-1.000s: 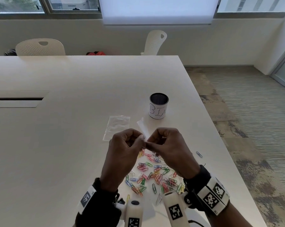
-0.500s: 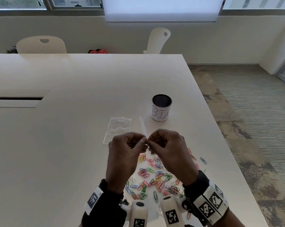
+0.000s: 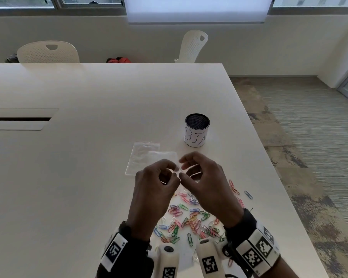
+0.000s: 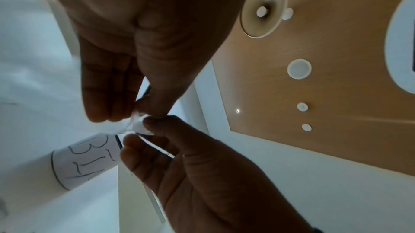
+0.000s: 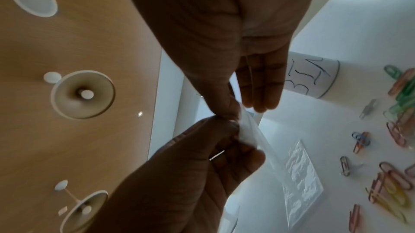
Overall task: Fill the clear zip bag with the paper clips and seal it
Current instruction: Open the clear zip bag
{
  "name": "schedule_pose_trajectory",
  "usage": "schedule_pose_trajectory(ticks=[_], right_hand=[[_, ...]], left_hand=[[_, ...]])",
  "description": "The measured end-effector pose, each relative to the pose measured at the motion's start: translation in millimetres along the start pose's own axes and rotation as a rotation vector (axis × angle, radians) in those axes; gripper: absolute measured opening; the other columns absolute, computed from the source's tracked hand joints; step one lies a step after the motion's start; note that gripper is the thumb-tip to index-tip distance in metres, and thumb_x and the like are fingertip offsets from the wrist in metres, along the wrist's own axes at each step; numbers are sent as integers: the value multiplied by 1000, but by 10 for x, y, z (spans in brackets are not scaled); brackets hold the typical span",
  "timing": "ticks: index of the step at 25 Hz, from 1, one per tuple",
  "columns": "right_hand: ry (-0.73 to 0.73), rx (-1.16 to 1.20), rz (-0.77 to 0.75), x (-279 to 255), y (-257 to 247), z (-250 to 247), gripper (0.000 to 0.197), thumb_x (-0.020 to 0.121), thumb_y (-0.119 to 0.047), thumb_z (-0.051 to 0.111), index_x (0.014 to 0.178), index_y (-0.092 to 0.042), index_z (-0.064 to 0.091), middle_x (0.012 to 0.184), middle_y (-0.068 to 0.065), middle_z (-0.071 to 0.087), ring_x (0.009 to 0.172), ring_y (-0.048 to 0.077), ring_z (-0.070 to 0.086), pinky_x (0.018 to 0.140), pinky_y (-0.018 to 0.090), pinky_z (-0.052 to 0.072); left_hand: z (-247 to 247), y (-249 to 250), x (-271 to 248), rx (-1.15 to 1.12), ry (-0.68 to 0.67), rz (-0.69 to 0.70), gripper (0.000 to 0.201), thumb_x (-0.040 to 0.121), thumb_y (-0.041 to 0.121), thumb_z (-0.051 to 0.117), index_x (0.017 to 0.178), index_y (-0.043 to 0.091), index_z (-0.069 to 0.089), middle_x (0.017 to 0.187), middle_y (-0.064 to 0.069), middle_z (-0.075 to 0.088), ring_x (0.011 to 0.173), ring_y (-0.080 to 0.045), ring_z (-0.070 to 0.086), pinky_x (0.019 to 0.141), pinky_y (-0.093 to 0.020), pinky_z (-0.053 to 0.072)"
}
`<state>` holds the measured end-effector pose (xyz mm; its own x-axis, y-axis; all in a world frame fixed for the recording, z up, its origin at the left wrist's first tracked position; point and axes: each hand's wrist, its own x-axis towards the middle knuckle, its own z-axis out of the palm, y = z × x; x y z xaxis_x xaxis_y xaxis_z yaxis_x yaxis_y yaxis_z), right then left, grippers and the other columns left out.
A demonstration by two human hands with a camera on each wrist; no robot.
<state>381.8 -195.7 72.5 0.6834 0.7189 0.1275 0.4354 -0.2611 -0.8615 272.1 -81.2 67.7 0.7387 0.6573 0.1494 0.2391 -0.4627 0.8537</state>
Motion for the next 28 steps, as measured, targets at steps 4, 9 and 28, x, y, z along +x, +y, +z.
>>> schedule_pose_trajectory(ticks=[4, 9, 28], right_hand=[[99, 5, -64, 13, -45, 13, 5, 94, -19, 75, 98, -21, 74, 88, -11, 75, 80, 3, 73, 71, 12, 58], [108, -3, -13, -3, -65, 7, 7, 91, -17, 76, 85, -20, 74, 71, -7, 73, 65, 5, 70, 60, 14, 55], [58, 12, 97, -115, -172, 17, 24, 91, -20, 79, 101, -22, 57, 70, 4, 72, 61, 14, 74, 62, 38, 65]], left_hand=[[-35, 62, -34, 49, -24, 57, 7, 96, 16, 79, 91, 21, 77, 79, 13, 76, 85, 5, 73, 69, -6, 55], [-40, 79, -51, 92, 39, 81, 14, 93, 14, 81, 88, 23, 71, 75, 11, 73, 78, -2, 73, 67, -13, 57], [-14, 135, -105, 68, 141, 80, 13, 93, 15, 83, 96, 18, 71, 83, 7, 78, 71, 3, 75, 68, -6, 57]])
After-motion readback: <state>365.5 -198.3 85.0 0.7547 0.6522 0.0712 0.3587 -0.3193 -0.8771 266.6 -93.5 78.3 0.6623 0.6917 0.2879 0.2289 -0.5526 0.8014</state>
